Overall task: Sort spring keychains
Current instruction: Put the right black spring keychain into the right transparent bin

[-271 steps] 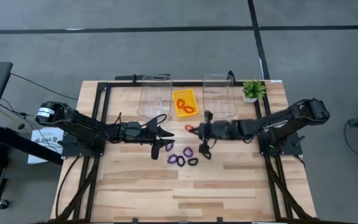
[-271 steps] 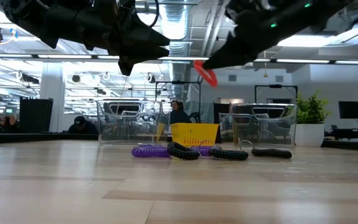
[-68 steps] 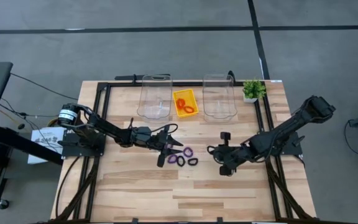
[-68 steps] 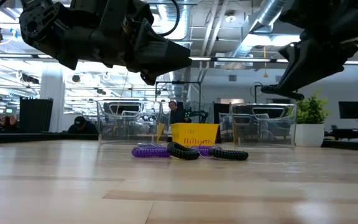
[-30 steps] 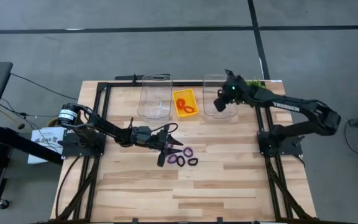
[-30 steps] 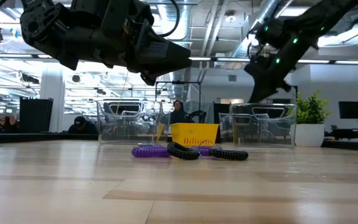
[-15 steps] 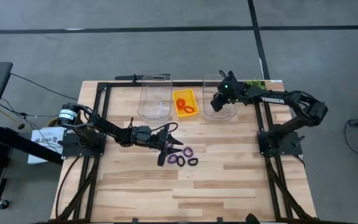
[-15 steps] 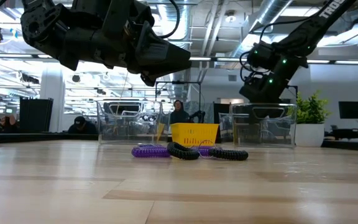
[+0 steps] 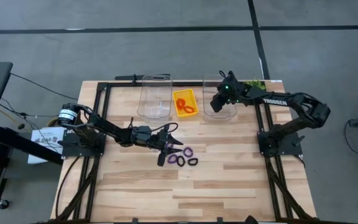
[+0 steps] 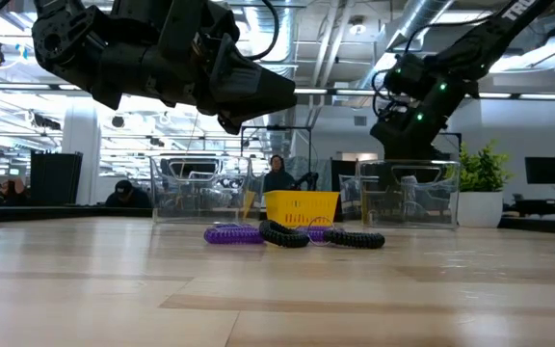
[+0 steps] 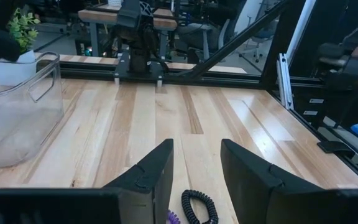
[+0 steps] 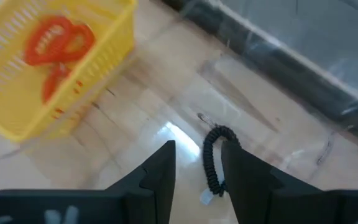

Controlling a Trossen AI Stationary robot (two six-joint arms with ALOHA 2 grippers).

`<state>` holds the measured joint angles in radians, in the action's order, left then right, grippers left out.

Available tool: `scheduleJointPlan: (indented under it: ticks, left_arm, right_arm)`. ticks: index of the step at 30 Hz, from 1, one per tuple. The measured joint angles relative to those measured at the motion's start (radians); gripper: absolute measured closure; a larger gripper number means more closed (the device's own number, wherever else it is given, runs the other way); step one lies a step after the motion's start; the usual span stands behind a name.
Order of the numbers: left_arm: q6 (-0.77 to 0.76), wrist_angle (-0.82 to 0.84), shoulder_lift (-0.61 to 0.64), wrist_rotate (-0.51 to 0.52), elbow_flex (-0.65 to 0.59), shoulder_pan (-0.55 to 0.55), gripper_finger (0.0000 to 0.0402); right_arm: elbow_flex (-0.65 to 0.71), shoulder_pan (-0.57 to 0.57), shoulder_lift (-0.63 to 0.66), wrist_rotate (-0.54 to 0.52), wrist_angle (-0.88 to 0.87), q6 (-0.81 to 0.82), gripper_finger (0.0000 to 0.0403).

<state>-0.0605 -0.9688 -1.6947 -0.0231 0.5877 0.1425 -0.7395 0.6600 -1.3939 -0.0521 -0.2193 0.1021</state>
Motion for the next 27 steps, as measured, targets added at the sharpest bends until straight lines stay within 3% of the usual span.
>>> scheduleJointPlan:
  ticks: [8, 16, 22, 27]
  left_arm:
    - [0.000, 0.001, 0.000, 0.000, 0.000, 0.000, 0.0271]
    - [0.000, 0.002, 0.000, 0.000, 0.000, 0.000, 0.0271]
    - [0.000, 0.002, 0.000, 0.000, 0.000, 0.000, 0.0271]
    - [0.000, 0.003, 0.000, 0.000, 0.000, 0.000, 0.0271]
  right_arm:
    - [0.000, -0.068, 0.191, -0.003, 0.022, -0.009, 0.0302]
    - [0.000, -0.239, 0.355, -0.002, 0.044, -0.032, 0.0305]
    - [0.000, -0.396, 0.382, -0.001, 0.058, -0.061, 0.0305]
    - [0.000, -0.540, 0.330, 0.000, 0.057, -0.095, 0.0305]
